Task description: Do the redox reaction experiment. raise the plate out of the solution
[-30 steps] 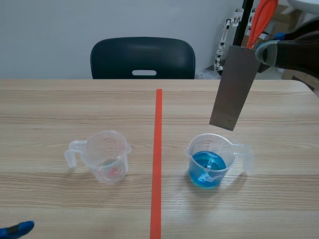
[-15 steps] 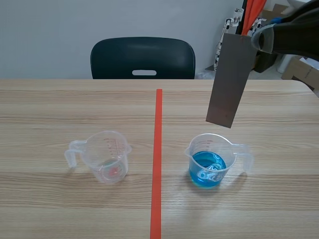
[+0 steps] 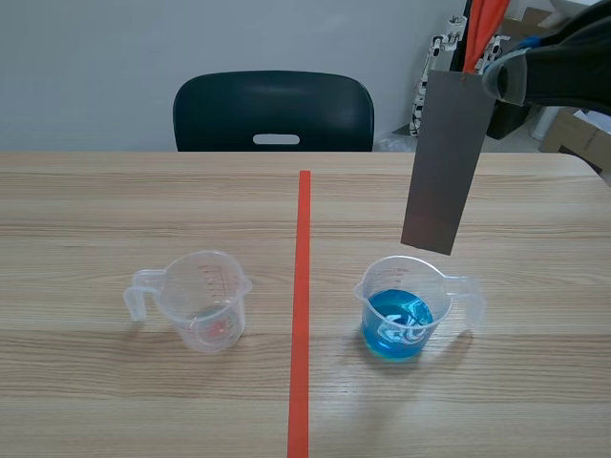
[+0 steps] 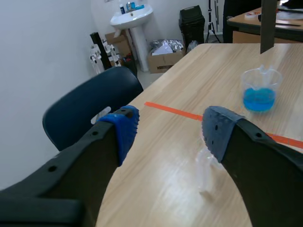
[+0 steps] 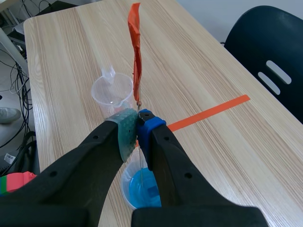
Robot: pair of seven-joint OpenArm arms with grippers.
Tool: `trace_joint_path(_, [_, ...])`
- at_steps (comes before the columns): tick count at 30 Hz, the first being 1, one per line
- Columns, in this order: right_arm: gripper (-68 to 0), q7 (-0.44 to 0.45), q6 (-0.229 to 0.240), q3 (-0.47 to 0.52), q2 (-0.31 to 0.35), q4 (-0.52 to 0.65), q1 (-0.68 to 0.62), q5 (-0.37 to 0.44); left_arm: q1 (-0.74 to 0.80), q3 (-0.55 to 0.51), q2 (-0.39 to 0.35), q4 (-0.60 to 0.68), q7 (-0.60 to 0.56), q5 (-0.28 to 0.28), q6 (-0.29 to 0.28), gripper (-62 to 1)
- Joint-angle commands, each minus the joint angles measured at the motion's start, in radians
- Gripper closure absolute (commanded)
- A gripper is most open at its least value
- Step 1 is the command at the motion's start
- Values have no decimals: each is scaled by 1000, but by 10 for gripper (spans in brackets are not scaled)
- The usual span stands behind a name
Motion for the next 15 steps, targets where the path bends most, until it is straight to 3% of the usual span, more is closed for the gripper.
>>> trace_joint_path(1, [-6,14,0,21,13,3,17,15,-53,-2,-9,29,14,-10,-19,-239])
trace_joint_path(6, [-6,15,0,21,13,3,17,15,-132,-2,-32,116,82,-8,-56,-21])
trace_joint_path(12, [-6,15,0,21,13,3,18,14,-181,-1,-12,294,278,-13,-66,-15])
trace_joint_path(15, [-6,15,0,21,13,3,18,12,-200,1,2,386,374,-55,-66,-15])
